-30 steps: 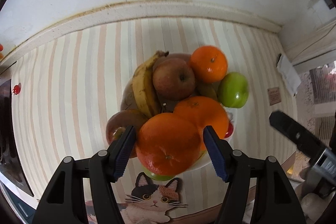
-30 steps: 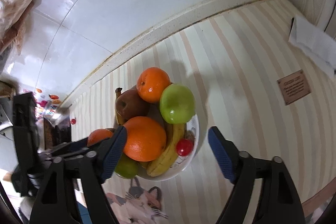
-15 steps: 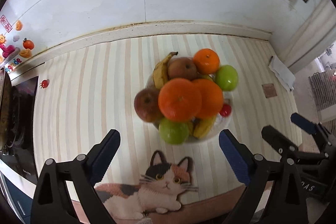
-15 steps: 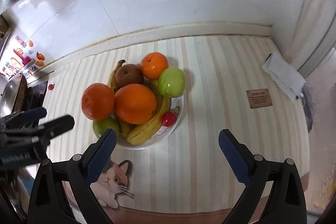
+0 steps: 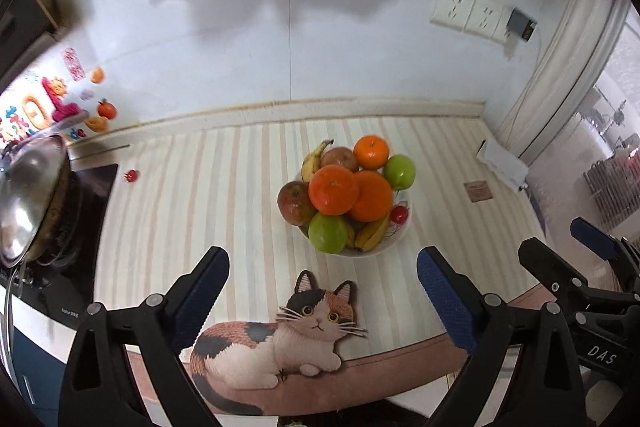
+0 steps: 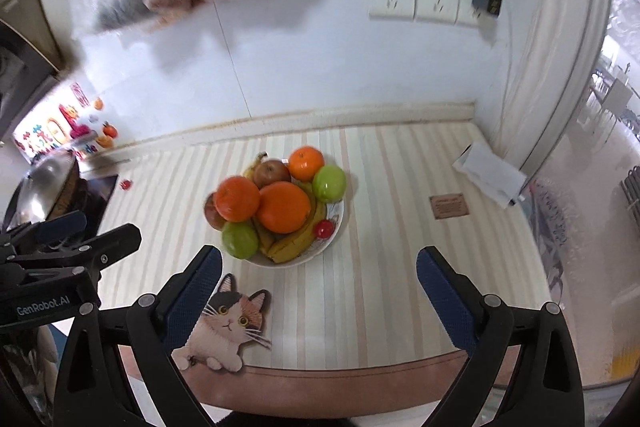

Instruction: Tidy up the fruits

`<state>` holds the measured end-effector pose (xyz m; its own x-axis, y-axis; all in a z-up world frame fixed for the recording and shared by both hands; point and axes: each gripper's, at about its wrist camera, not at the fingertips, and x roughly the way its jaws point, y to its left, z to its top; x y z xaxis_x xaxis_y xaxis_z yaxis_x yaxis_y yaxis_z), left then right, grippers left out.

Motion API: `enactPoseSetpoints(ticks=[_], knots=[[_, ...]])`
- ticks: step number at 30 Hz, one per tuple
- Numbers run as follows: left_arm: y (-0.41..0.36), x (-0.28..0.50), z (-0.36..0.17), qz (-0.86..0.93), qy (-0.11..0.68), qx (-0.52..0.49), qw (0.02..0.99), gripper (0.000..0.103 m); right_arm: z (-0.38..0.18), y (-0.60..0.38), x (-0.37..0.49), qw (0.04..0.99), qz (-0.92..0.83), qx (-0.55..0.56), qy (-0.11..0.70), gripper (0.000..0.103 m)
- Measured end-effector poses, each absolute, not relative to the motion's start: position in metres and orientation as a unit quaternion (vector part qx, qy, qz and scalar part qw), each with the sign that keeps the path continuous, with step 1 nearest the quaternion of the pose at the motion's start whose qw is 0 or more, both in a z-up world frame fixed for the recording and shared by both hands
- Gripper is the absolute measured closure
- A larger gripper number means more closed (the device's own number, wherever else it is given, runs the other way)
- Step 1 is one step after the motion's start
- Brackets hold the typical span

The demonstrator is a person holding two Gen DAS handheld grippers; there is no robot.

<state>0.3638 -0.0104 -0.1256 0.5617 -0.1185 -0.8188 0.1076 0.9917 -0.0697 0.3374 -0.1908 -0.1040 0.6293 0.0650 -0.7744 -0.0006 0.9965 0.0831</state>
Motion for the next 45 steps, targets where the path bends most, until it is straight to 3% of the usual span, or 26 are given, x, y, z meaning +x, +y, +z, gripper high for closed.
enactPoseSetpoints(ticks=[8, 22, 31, 45], knots=[[-0.021, 0.286, -0.081, -0.040, 0.414, -0.020, 0.909, 0.007, -0.053, -0.202, 0.258, 0.922, 0.030, 0.024, 0.386, 0.001], [-0.020, 0.176, -0.053, -0.003, 0.382, -0.035, 0.923, 0.007, -0.003, -0.202, 0.142, 0.936, 0.053, 0.008, 0.348, 0.001], [0.002, 0.151, -0.042, -0.004, 0.373, -0.035, 0.927, 0.007, 0.015, -0.197, 0.107, 0.941, 0.035, 0.024, 0.336, 0.001], [0.018, 0.150, -0.049, 0.003, 0.365, -0.033, 0.930, 0.007, -0.011, -0.172, 0.117, 0.932, 0.046, 0.020, 0.359, 0.001]])
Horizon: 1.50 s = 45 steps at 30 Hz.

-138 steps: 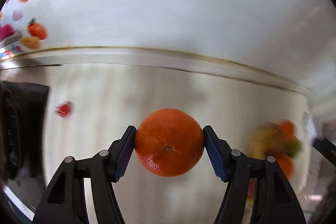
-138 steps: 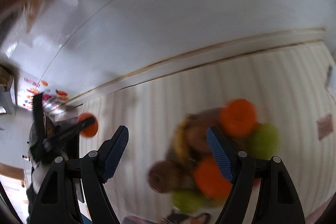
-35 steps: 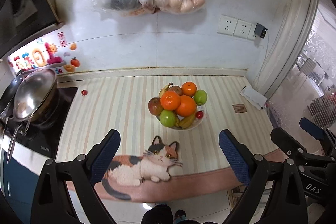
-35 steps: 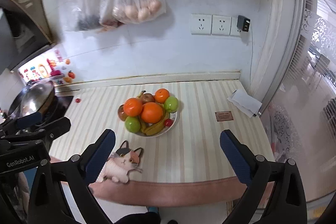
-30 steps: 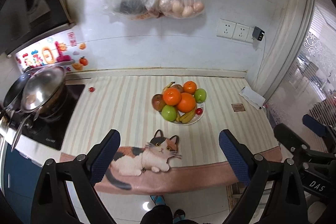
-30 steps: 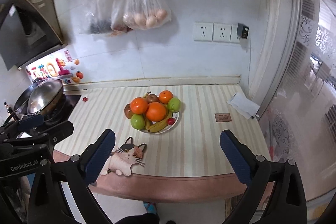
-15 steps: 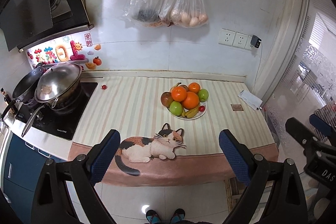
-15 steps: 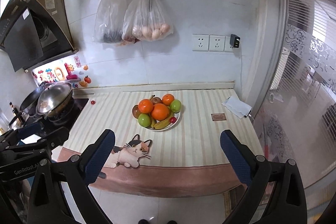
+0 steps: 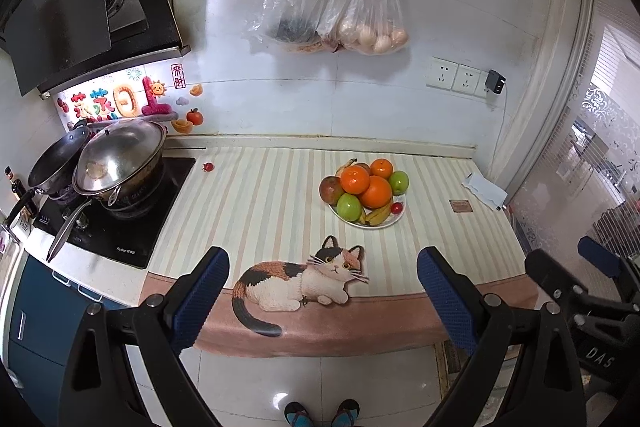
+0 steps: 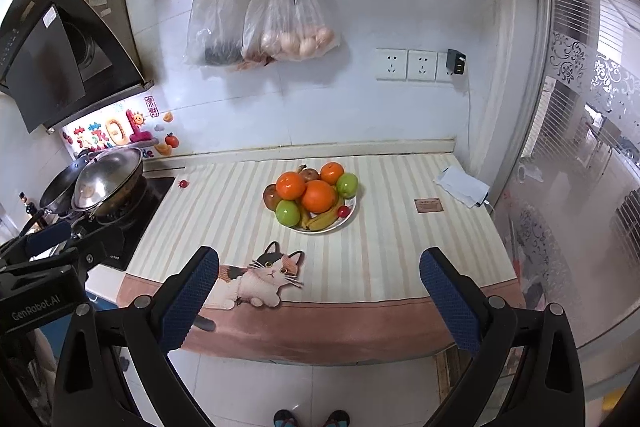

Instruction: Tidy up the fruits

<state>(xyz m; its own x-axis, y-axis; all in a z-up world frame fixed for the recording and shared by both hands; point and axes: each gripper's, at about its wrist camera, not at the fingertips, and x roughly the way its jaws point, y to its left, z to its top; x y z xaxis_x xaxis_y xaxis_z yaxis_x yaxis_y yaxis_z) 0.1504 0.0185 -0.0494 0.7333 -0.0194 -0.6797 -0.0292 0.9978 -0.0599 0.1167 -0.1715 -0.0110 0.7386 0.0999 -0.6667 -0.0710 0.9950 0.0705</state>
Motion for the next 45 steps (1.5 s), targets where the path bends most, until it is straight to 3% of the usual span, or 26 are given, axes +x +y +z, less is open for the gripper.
enactPoseSetpoints(ticks=[22, 45], knots=[[0.019, 0.202, -0.097, 0.027, 0.410, -0.023, 0.911, 0.007, -0.058, -0.171, 0.181, 0.922, 0.026, 0.028, 0.385, 0.001], [0.010, 0.197, -0.093, 0.023, 0.399, -0.015, 0.917, 0.003, -0.065, -0.170, 0.177, 0.920, 0.023, 0.026, 0.390, 0.001]])
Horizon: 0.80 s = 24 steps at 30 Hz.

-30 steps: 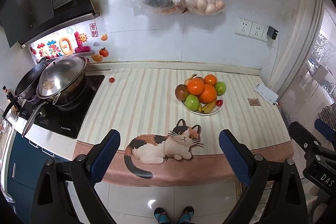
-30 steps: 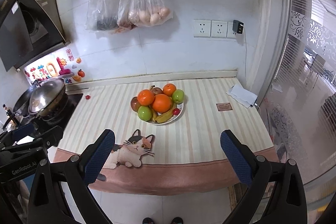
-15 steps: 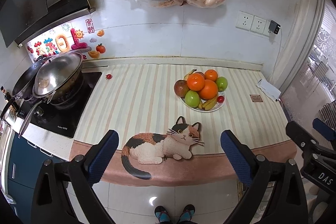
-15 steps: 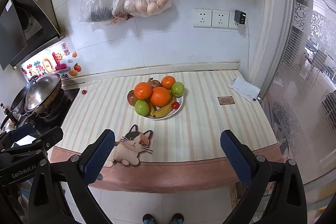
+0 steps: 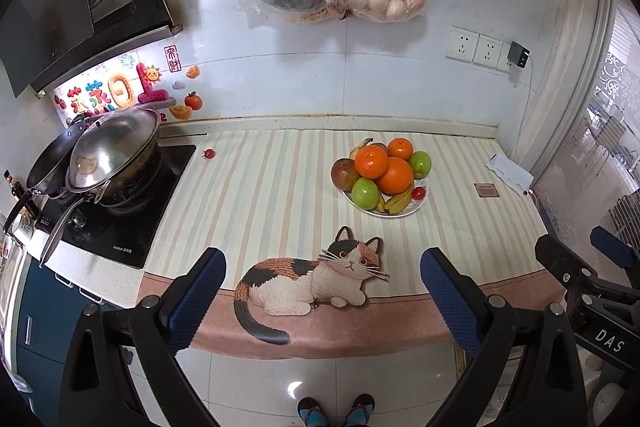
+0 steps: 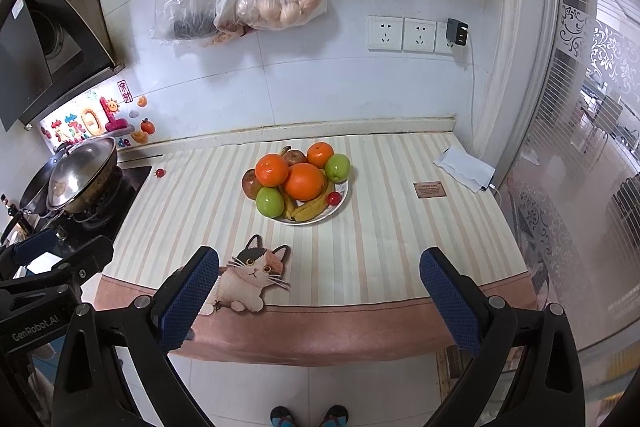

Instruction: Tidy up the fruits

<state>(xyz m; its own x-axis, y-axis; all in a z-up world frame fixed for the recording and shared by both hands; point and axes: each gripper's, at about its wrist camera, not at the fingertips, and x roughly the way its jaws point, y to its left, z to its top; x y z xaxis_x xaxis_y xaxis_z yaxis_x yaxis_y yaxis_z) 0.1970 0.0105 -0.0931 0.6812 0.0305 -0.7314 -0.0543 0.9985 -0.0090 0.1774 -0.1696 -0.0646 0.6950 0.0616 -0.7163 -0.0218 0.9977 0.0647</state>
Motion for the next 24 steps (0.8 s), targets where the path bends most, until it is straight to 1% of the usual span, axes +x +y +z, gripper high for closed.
enactPoseSetpoints(ticks=[24], knots=[[0.0095, 0.1961, -0.0842, 0.026, 0.391, -0.015, 0.920, 0.003, -0.0595, -0.1702, 0.1783, 0.923, 0.027, 0.021, 0.383, 0.001]])
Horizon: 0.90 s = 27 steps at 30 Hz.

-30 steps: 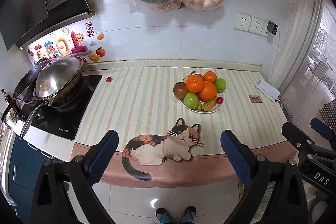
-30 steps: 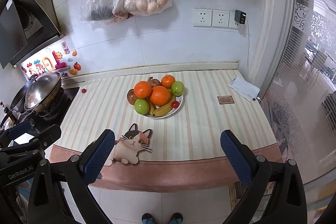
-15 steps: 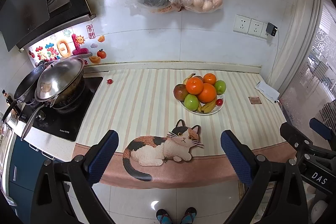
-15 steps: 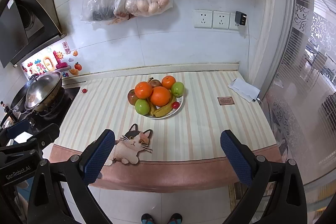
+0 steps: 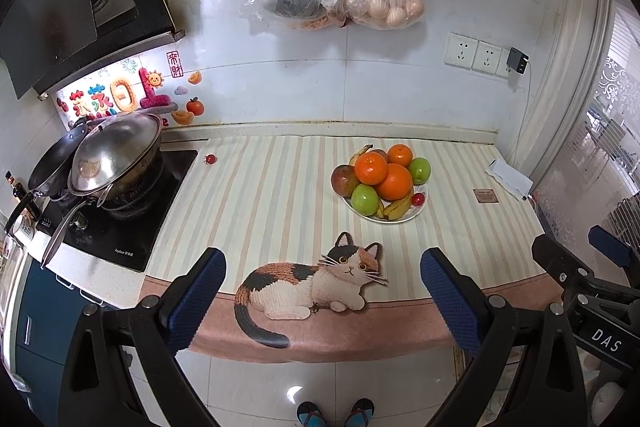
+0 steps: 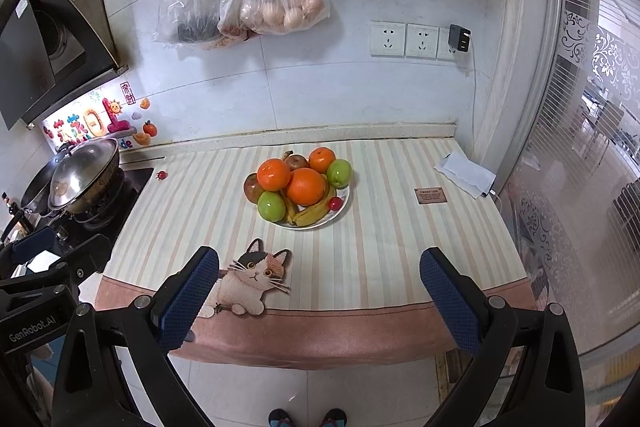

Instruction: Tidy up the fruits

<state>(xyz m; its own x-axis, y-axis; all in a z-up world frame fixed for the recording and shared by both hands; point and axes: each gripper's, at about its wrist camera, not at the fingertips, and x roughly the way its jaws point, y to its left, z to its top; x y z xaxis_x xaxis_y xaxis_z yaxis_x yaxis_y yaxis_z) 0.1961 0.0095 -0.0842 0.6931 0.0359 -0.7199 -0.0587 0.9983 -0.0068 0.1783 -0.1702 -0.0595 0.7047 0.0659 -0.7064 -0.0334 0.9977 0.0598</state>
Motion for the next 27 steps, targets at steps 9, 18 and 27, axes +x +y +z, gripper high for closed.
enactPoseSetpoints(ticks=[9, 18, 27], knots=[[0.0094, 0.1958, -0.0851, 0.026, 0.390, -0.015, 0.920, 0.003, -0.0583, -0.1702, 0.1795, 0.924, 0.027, 0.021, 0.382, 0.001], [0.0073, 0.1958, -0.0836, 0.028, 0.388, -0.015, 0.921, 0.003, -0.0550, -0.1682, 0.1810, 0.925, 0.028, 0.022, 0.379, 0.001], [0.0078, 0.1944, -0.0827, 0.029, 0.386, -0.015, 0.922, 0.003, -0.0549, -0.1667, 0.1784, 0.925, 0.027, 0.024, 0.378, 0.001]])
